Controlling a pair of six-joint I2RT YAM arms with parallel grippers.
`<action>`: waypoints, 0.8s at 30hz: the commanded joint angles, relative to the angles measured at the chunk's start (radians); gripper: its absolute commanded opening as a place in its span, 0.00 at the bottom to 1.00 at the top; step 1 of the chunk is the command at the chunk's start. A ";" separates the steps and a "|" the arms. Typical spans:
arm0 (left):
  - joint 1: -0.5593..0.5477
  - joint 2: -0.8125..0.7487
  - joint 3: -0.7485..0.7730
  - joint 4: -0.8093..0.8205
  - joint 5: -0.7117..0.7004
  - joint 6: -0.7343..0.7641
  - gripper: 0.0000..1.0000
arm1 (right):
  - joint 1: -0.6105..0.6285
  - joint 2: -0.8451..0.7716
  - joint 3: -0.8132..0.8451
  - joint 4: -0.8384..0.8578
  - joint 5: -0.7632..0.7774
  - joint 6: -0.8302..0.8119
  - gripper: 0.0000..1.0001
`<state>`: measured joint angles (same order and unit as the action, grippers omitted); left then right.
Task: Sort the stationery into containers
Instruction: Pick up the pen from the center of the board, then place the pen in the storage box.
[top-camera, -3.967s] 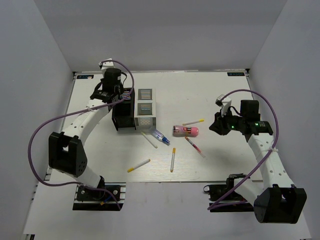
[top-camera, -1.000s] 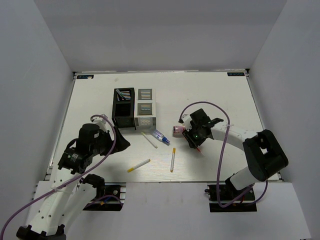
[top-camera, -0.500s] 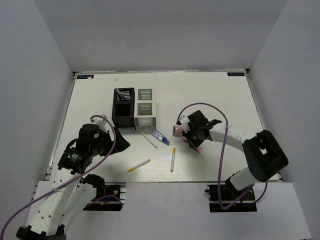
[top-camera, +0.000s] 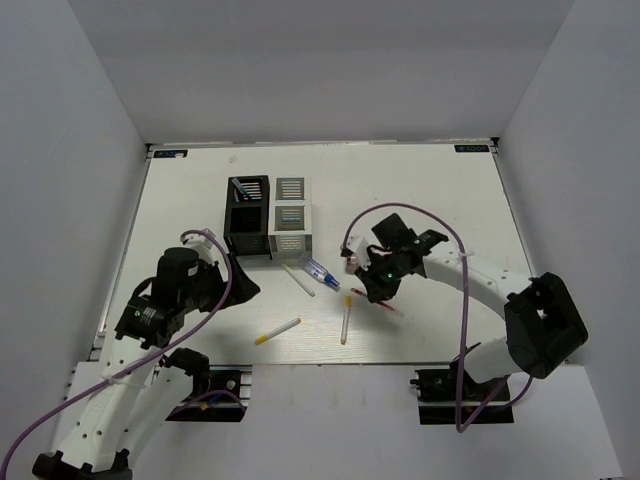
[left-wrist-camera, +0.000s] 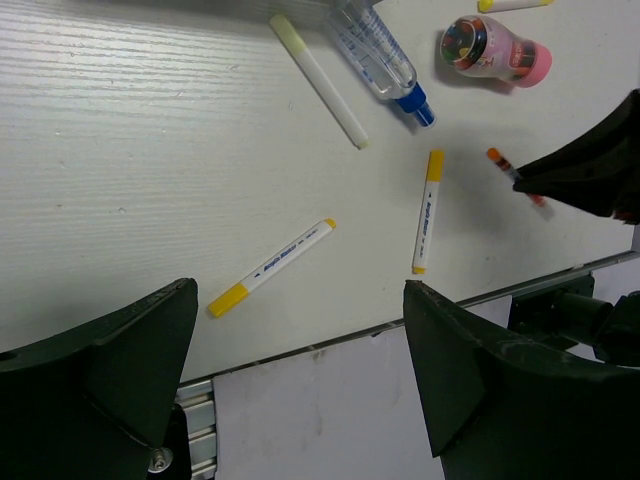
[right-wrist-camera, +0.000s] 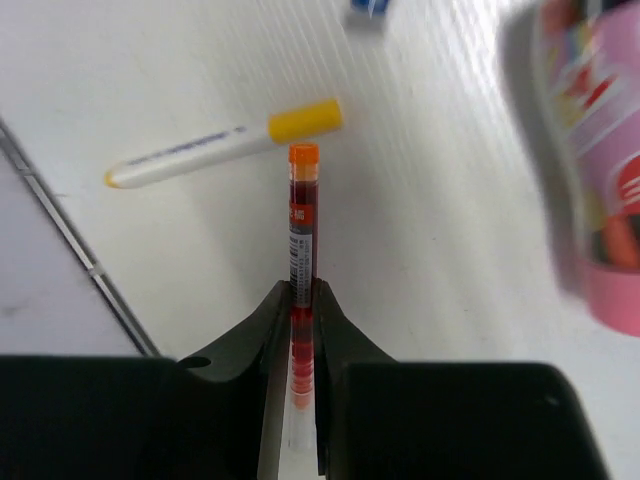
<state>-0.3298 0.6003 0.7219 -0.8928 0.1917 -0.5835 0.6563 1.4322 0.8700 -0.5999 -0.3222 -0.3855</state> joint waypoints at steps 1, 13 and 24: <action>-0.003 -0.008 0.040 -0.008 0.005 0.022 0.94 | -0.001 -0.047 0.145 -0.116 -0.100 -0.107 0.00; -0.003 -0.019 0.031 -0.008 0.005 0.022 0.94 | 0.009 0.037 0.602 0.075 -0.185 0.011 0.00; -0.003 -0.028 0.031 -0.026 0.005 0.022 0.94 | 0.071 0.517 1.185 0.369 -0.213 0.172 0.00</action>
<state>-0.3298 0.5896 0.7319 -0.9134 0.1921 -0.5728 0.7124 1.8816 1.9507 -0.3687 -0.5129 -0.2897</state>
